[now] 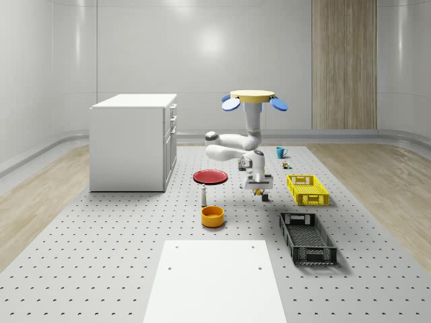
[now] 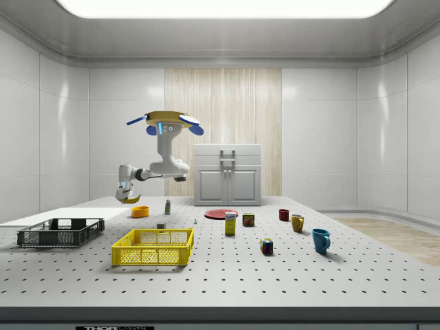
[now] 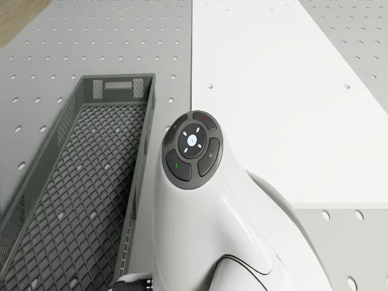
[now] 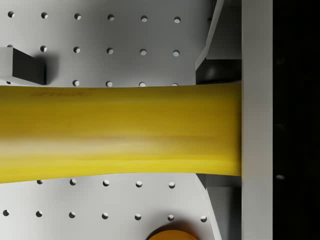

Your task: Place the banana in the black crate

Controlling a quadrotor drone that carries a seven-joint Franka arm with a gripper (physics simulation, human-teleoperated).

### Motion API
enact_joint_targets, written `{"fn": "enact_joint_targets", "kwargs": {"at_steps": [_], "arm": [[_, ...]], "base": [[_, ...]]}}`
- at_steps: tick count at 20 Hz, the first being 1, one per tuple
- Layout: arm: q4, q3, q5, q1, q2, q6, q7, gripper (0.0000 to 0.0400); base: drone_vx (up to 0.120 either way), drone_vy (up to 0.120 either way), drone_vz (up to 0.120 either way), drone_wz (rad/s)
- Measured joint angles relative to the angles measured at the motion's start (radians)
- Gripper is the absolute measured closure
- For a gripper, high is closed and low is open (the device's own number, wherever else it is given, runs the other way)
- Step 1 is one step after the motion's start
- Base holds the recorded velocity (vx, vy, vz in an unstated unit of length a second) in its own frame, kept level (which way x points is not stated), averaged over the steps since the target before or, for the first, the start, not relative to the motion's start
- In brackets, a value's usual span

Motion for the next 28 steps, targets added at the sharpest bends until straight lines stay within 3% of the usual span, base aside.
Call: {"fn": "enact_joint_targets", "kwargs": {"at_steps": [28], "arm": [[0.0, 0.001, 0.003, -0.002, -0.008, 0.007, 0.002, 0.0209]], "base": [[0.116, 0.12, 0.0, 0.0]]}}
